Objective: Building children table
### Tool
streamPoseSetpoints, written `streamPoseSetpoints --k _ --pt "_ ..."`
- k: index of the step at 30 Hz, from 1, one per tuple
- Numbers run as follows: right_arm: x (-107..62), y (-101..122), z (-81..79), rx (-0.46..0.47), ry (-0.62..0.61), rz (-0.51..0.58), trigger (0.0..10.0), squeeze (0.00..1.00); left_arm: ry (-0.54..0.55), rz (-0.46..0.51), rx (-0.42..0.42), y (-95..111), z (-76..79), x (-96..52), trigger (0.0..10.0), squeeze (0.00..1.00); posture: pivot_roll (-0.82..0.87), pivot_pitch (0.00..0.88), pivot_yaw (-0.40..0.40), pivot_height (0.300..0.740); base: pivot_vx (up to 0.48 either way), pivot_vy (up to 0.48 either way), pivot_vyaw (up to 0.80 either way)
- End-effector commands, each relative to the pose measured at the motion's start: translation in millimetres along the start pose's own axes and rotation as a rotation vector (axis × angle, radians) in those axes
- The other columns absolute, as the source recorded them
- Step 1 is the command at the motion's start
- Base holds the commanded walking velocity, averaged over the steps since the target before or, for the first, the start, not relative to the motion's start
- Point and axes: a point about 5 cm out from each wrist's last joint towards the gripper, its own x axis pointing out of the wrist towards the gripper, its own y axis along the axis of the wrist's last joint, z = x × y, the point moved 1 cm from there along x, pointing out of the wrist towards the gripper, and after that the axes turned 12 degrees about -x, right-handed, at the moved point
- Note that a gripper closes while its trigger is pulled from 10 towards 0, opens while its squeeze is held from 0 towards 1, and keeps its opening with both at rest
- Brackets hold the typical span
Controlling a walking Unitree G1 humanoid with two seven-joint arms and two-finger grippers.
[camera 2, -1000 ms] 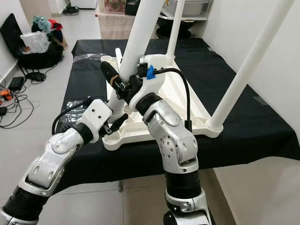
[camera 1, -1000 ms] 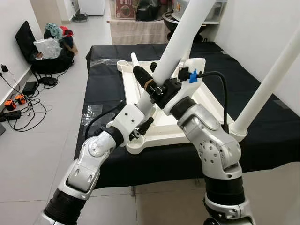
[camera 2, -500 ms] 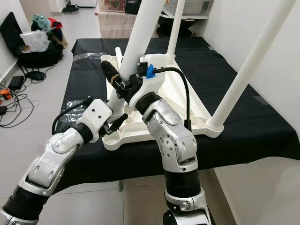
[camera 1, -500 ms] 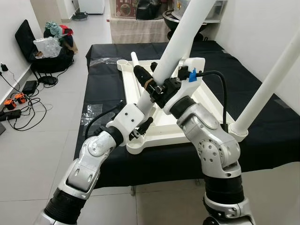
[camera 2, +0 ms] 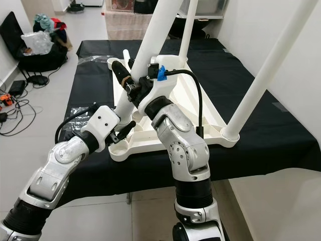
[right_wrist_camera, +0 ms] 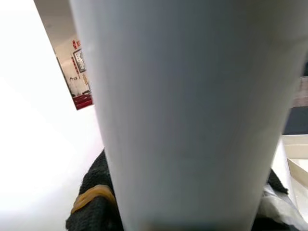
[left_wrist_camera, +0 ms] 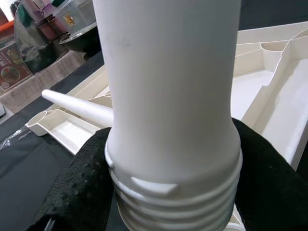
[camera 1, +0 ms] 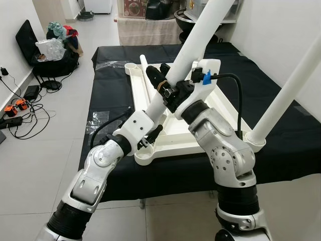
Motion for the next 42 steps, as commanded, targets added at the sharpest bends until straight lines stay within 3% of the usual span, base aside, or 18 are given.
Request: streamPoseSetpoints --k 1,7,8,9,17,18,19,20,22,24,32,33,35,36,37,38,41,42 --pt "6.3 9 -6.5 0.002 0.016 0.041 0.0 0.0 -0.072 -0.004 0.03 0 14.0 3.1 10.0 0.0 0.02 0.056 -0.072 0.74 0.0 0.0 0.0" --pt "5.5 8 -5.5 -0.001 0.011 0.038 0.0 0.0 -0.071 -0.029 0.039 -3 10.6 2.6 10.0 0.0 0.03 0.056 -0.071 0.74 0.0 0.0 0.0" --pt "5.1 8 -5.1 -0.001 0.009 0.037 0.0 0.0 -0.066 -0.032 0.028 -4 9.3 2.3 10.0 0.06 0.03 0.056 -0.071 0.74 0.0 0.0 0.0" --pt "4.9 7 -4.9 -0.002 0.007 0.037 0.0 0.0 -0.07 -0.029 0.018 -3 9.1 2.2 10.0 1.0 0.03 0.056 -0.071 0.74 0.0 0.0 0.0" --pt "4.9 8 -0.6 -0.012 -0.008 0.041 0.0 0.0 -0.033 -0.018 0.037 0 3.3 0.8 10.0 1.0 0.03 0.046 -0.072 0.74 0.0 0.0 0.0" --pt "4.8 8 1.6 -0.018 -0.013 0.042 0.0 0.0 -0.004 -0.023 0.063 0 -1.4 -0.2 10.0 0.0 0.03 0.041 -0.071 0.74 0.0 0.0 0.0" --pt "4.8 8 1.6 -0.018 -0.013 0.042 0.0 0.0 -0.004 -0.023 0.063 0 -1.4 -0.2 10.0 0.0 0.03 0.041 -0.071 0.74 0.0 0.0 0.0" --pt "4.7 8 6.4 -0.034 -0.028 0.04 0.0 0.0 0.083 -0.018 0.084 0 -15.2 -3.7 10.0 0.0 0.02 0.042 -0.072 0.74 0.0 0.0 0.0" --pt "4.6 8 8.3 -0.043 -0.036 0.039 0.0 0.0 0.119 -0.014 0.086 0 -21.0 -5.4 10.0 0.0 0.02 0.042 -0.072 0.74 0.0 0.0 0.0" --pt "3.9 8 15.9 -0.076 -0.065 0.032 0.0 0.0 0.255 -0.03 0.114 -5 -46.6 -16.6 10.0 0.0 0.03 0.038 -0.074 0.74 0.0 0.0 0.0" --pt "3.4 8 22.1 -0.102 -0.092 0.025 0.0 0.0 0.33 -0.053 0.125 -9 -64.4 -27.3 10.0 0.0 0.03 0.038 -0.074 0.74 0.0 0.0 0.0" --pt "3.2 8 27.6 -0.129 -0.111 0.022 0.0 0.0 0.359 -0.045 0.087 -8 -71.2 -34.1 10.0 0.0 0.03 0.036 -0.074 0.74 0.0 0.0 0.0" --pt "4.0 9 37.8 -0.172 -0.119 0.023 0.0 0.0 0.341 -0.01 -0.005 -3 -66.2 -40.6 10.0 0.0 0.03 0.036 -0.076 0.74 0.0 0.0 0.0" --pt "4.0 9 37.8 -0.172 -0.119 0.023 0.0 0.0 0.341 -0.01 -0.005 -3 -66.2 -40.6 10.0 0.0 0.03 0.036 -0.076 0.74 0.0 0.0 0.0" --pt "5.1 9 41.4 -0.183 -0.112 0.026 0.0 0.0 0.291 0.019 -0.068 0 -54.5 -40.5 10.0 0.0 0.03 0.036 -0.077 0.74 0.0 0.0 0.0" --pt "5.1 9 41.4 -0.183 -0.112 0.026 0.0 0.0 0.291 0.019 -0.068 0 -54.5 -40.5 10.0 0.0 0.03 0.036 -0.077 0.74 0.0 0.0 0.0" --pt "11.5 7 46.3 -0.224 -0.028 0.022 0.0 0.0 0.112 0.064 -0.261 1 -6.5 -41.0 10.0 0.0 0.04 0.041 -0.081 0.74 0.0 0.0 0.0" --pt "11.5 7 46.3 -0.224 -0.028 0.022 0.0 0.0 0.112 0.064 -0.261 1 -6.5 -41.0 10.0 0.0 0.04 0.041 -0.081 0.74 0.0 0.0 0.0"
